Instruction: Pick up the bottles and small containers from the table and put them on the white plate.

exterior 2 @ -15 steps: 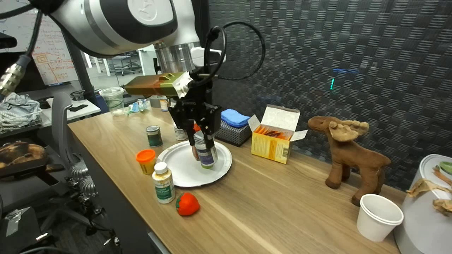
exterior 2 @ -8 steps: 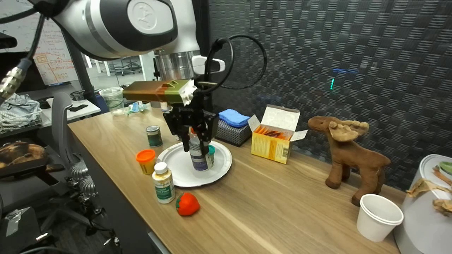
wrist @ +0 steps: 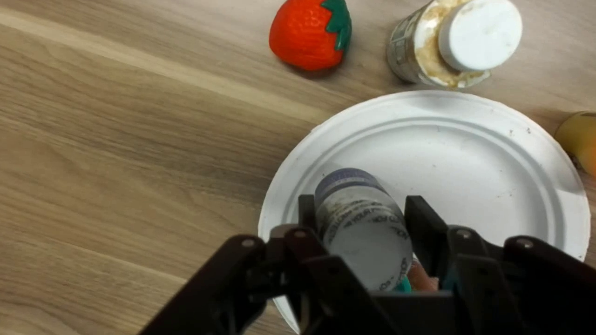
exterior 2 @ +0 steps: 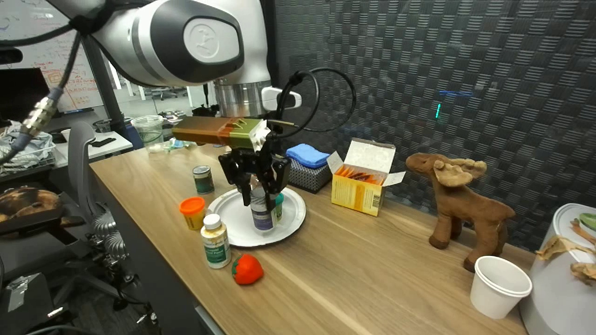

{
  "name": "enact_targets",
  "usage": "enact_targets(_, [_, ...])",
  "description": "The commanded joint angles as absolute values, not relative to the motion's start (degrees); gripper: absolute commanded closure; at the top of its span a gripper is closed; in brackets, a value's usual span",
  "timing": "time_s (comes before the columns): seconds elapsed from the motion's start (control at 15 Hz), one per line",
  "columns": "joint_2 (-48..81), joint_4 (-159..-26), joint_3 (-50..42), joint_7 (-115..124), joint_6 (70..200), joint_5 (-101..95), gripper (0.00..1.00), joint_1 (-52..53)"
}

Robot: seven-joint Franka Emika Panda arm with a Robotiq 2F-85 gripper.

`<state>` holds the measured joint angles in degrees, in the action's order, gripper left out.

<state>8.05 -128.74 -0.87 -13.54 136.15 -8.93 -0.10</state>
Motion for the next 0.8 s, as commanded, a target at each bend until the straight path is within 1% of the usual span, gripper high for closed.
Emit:
enact_targets(0.0, [12.0,-124.2,-0.5,-13.4,135.5,-8.1,0.74,-0.5])
enact_targets(0.4, [14.8,-121.5,-0.6,-12.7,135.4,-8.8,0.74,-0.6])
enact_targets(0.47, [14.4,-121.9,-0.7,-12.7,135.5,-9.1,0.33,-0.6])
enact_targets(0.53, [13.7,-122.6,-0.7,-12.7,135.6,-9.0,0.23,-0.7])
enact_targets(0.6, [12.8,-123.4,-0.8,-13.0,135.9,-8.9,0.18,-0.9])
enact_targets(0.73, [10.6,-125.0,-1.1,-12.8,135.9,-9.0,0.03,-1.3])
